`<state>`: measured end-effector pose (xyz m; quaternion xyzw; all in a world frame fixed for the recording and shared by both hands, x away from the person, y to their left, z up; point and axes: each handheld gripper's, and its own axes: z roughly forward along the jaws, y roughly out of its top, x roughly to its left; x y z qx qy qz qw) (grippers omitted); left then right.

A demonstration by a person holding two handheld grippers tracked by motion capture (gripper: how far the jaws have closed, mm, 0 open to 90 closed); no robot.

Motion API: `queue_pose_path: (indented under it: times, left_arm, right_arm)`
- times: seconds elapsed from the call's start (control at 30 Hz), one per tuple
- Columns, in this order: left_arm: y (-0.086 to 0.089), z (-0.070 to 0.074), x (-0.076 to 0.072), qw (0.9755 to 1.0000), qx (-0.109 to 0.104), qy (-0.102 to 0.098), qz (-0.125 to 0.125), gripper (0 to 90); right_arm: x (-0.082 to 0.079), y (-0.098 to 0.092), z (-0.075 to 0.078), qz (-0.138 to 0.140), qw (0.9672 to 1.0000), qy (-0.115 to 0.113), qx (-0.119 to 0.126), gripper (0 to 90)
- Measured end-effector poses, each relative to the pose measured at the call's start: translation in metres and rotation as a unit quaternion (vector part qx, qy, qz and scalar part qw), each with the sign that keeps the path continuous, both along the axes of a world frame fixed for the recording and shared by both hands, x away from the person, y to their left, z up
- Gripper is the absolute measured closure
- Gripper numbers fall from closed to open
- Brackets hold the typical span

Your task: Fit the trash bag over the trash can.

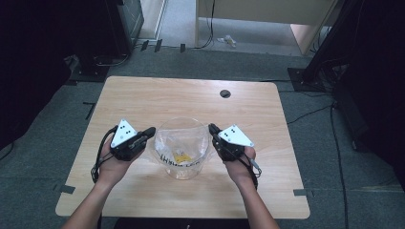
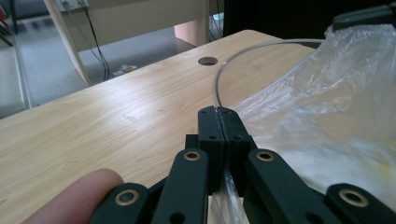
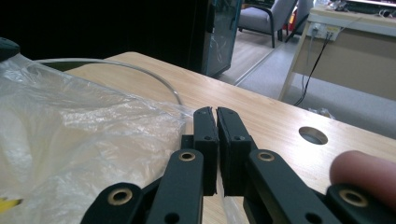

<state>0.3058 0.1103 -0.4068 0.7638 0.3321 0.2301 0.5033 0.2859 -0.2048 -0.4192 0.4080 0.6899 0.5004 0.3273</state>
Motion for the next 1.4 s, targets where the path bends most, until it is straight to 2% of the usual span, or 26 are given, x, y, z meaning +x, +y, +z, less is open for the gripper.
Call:
queue_pose_path:
  times: [0.33, 0.57, 0.77, 0.87, 1.03, 1.2, 1.23, 1.3, 1.4]
  left_arm:
    - [-0.008, -0.016, 0.019, 0.9988, -0.012, 0.046, 0.012, 90.0]
    - [-0.014, -0.028, 0.033, 0.9941, -0.034, 0.099, 0.029, 90.0]
    - [-0.018, -0.041, 0.04, 0.9902, -0.026, 0.133, 0.035, 90.0]
    - [-0.019, -0.049, 0.038, 0.9895, -0.021, 0.138, 0.038, 90.0]
    - [-0.02, -0.067, 0.031, 0.9888, 0.006, 0.143, 0.043, 90.0]
    - [-0.022, -0.081, 0.023, 0.9892, 0.046, 0.13, 0.049, 89.8]
    - [-0.022, -0.081, 0.023, 0.9892, 0.046, 0.13, 0.049, 89.4]
    - [-0.021, -0.09, 0.018, 0.9888, 0.06, 0.127, 0.051, 88.1]
    - [-0.022, -0.096, 0.014, 0.9885, 0.085, 0.112, 0.056, 86.9]
  right_arm:
    - [0.012, 0.003, -0.01, 0.006, 0.9998, 0.019, 0.003, 88.1]
    - [0.021, 0.005, -0.01, 0.013, 0.9992, 0.036, 0.005, 88.1]
    - [0.028, 0.004, -0.015, 0.008, 0.9986, 0.051, 0.007, 88.2]
    - [0.029, 0.004, -0.024, -0.001, 0.998, 0.063, 0.006, 88.2]
    - [0.027, 0.008, -0.049, -0.01, 0.9955, 0.094, -0.006, 88.2]
    - [0.024, 0.008, -0.072, -0.031, 0.9908, 0.132, -0.006, 88.1]
    - [0.024, 0.007, -0.076, -0.036, 0.9893, 0.141, -0.002, 88.1]
    - [0.023, 0.004, -0.082, -0.041, 0.9869, 0.156, 0.004, 87.7]
    - [0.019, 0.004, -0.089, -0.042, 0.9851, 0.167, -0.007, 87.5]
